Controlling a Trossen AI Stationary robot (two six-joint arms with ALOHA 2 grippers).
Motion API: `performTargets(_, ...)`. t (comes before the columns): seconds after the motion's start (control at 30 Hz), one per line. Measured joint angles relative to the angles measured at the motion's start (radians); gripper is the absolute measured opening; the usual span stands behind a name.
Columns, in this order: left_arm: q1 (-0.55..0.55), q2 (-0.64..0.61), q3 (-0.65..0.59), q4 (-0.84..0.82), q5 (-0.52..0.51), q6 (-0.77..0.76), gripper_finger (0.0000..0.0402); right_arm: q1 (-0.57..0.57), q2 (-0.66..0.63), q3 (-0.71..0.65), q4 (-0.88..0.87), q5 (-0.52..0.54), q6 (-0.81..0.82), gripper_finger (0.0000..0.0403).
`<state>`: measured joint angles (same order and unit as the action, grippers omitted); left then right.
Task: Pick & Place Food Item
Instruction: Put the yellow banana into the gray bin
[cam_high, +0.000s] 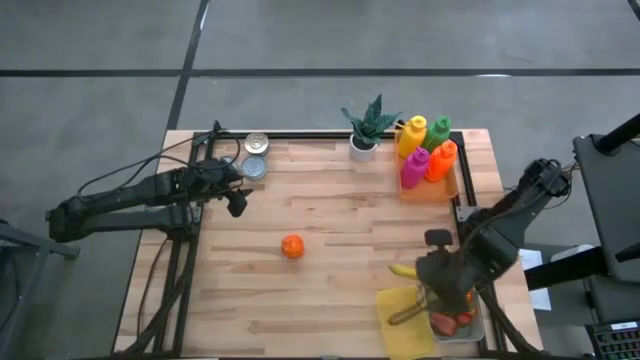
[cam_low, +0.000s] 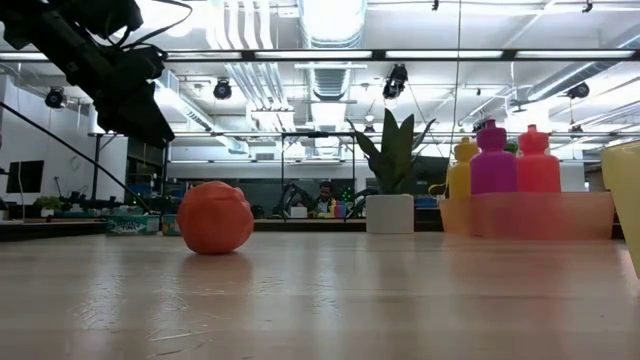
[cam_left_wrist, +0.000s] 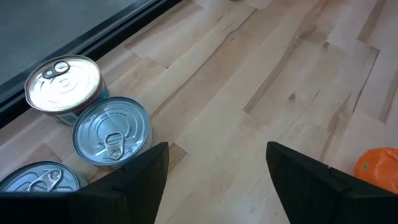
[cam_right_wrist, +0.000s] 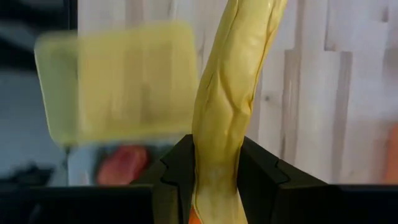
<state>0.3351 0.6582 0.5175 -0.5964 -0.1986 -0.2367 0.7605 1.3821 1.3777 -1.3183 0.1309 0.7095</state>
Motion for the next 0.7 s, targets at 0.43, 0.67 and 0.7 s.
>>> performTargets(0.43, 0.000, 0.000, 0.000, 0.000, 0.000, 0.000, 0.0275, 0.227, 0.014, -0.014, -0.074, -0.023, -0.126, 0.0091)
performTargets(0.67, 0.000, 0.000, 0.000, 0.000, 0.000, 0.000, 0.0275, 0.262, 0.013, -0.026, -0.095, 0.048, 0.471, 0.0091)
performTargets(0.7, 0.000, 0.000, 0.000, 0.000, 0.000, 0.000, 0.0275, 0.261, 0.011, -0.027, -0.100, 0.055, 0.569, 0.0091)
